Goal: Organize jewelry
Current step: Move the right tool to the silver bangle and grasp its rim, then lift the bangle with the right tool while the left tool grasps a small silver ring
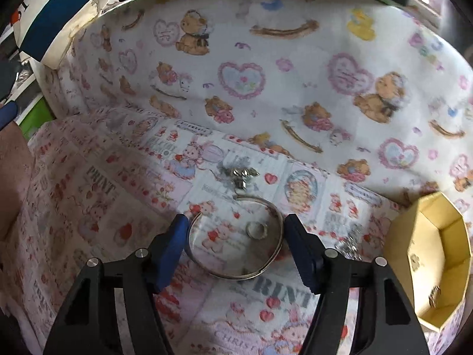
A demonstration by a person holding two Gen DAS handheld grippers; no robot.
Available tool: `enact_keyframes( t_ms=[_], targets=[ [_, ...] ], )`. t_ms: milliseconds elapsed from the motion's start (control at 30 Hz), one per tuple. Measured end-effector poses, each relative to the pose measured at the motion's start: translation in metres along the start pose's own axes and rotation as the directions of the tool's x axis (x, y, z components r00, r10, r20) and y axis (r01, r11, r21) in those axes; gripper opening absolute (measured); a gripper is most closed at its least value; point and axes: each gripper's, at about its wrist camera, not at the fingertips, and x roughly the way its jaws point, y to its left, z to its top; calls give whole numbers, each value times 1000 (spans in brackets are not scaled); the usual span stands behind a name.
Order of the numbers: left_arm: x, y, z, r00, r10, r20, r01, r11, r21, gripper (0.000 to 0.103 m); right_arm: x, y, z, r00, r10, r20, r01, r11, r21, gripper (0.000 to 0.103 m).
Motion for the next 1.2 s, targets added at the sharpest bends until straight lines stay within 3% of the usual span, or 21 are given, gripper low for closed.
enact_keyframes(
  t_ms=[267, 433, 533, 600, 800, 867, 967, 1067, 1100, 1200],
  targets=[
    [1, -2, -1, 1000, 6, 2, -6, 1000, 15, 102, -58, -5, -25, 994, 13, 111, -18, 999, 50, 68],
    [1, -5, -3, 1000, 7, 4, -7, 999, 39, 102, -103, -19, -37, 971, -9, 237, -9, 997, 72, 68],
    [6, -10, -8, 1000, 10, -12, -9, 998, 57, 102, -125, -22, -46, 941, 35, 336, -48, 998, 29, 68],
    [10, -14, -11, 1000, 8, -27, -6, 997, 74, 102, -134, -26, -50, 928, 41, 370, -53, 998, 22, 68],
    [16, -27, -18, 999, 5, -36, 0, 992, 128, 102, -138, -48, -55, 919, 38, 393, -82, 992, 96, 68],
    [18, -31, -20, 998, -17, -56, 24, 991, 128, 102, -139, -54, -58, 917, 8, 398, -55, 993, 107, 68],
    [23, -35, -26, 985, -114, -131, 122, 991, 57, 102, -135, -66, -60, 916, -5, 400, -54, 989, 137, 68],
    [24, -53, -32, 972, -169, -165, 185, 979, 90, 102, -134, -75, -63, 916, -47, 399, -20, 987, 161, 68],
    [24, -59, -34, 972, -171, -163, 191, 975, 115, 101, -134, -77, -63, 916, -60, 397, -9, 986, 169, 68],
    [26, -74, -41, 963, -195, -188, 226, 961, 157, 76, -133, -85, -65, 921, -68, 384, -12, 979, 204, 68]
  ],
)
